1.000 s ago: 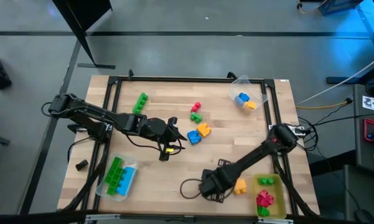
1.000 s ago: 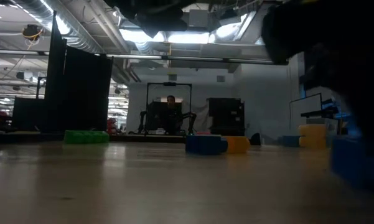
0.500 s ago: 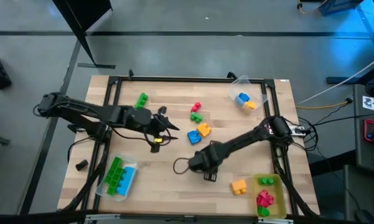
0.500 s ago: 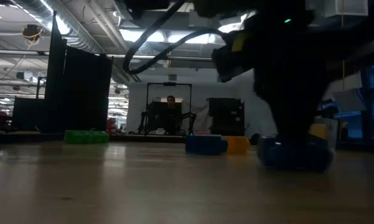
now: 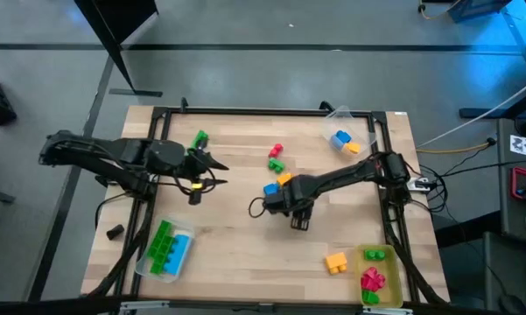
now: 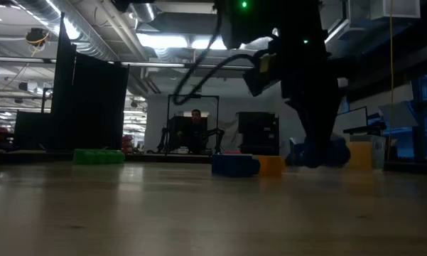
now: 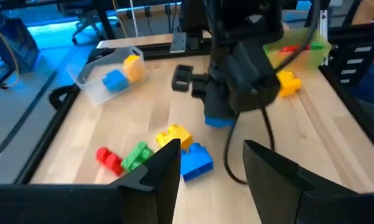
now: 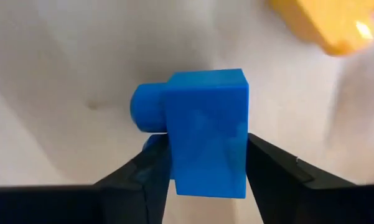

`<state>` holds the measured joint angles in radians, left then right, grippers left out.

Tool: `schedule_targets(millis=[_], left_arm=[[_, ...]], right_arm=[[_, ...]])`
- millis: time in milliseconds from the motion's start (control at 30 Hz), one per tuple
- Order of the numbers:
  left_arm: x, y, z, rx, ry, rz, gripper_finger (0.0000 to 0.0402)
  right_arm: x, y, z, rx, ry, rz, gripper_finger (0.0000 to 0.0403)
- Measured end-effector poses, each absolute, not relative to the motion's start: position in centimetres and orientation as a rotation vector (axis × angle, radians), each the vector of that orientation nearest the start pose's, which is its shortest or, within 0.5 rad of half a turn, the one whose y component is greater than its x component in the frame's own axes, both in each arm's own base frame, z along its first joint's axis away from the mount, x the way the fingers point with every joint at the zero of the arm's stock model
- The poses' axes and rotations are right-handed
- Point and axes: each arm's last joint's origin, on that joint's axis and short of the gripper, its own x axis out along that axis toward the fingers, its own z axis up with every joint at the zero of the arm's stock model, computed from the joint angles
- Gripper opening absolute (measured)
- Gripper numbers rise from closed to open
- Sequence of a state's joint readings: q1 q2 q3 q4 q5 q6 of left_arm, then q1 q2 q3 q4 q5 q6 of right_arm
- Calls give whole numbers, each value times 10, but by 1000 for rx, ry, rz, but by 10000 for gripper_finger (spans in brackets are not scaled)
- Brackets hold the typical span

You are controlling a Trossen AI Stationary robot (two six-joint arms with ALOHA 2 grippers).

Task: Sort blocks by size
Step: Put the bottom 2 stud blue game piece into the top transparent bin

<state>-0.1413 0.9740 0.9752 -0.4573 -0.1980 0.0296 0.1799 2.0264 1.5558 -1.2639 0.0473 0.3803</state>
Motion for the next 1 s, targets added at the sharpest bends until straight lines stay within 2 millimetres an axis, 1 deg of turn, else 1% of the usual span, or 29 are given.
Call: schedule_targets(millis=[133,300,367,533,700,833,1000], left_arm=[[186,-19,345,119,444,102,157],[163,-14,353,111,423,182,157],[155,-12,356,91,405,199,157],[138,-9,355,88,432,246,157],[129,-6,356,86,428,311,157],[125,-5,355,91,444,322,157],[125,-5,354,89,444,324,157]], right_arm=[[357,45,194,37,1742,-257,175],[351,17,207,25,1756,-304,184],[348,5,214,22,1755,-322,185],[336,-30,230,-1,1768,-387,178],[319,-73,250,25,1749,-466,179],[299,-114,263,79,1719,-561,180],[271,-170,266,149,1738,-703,181]])
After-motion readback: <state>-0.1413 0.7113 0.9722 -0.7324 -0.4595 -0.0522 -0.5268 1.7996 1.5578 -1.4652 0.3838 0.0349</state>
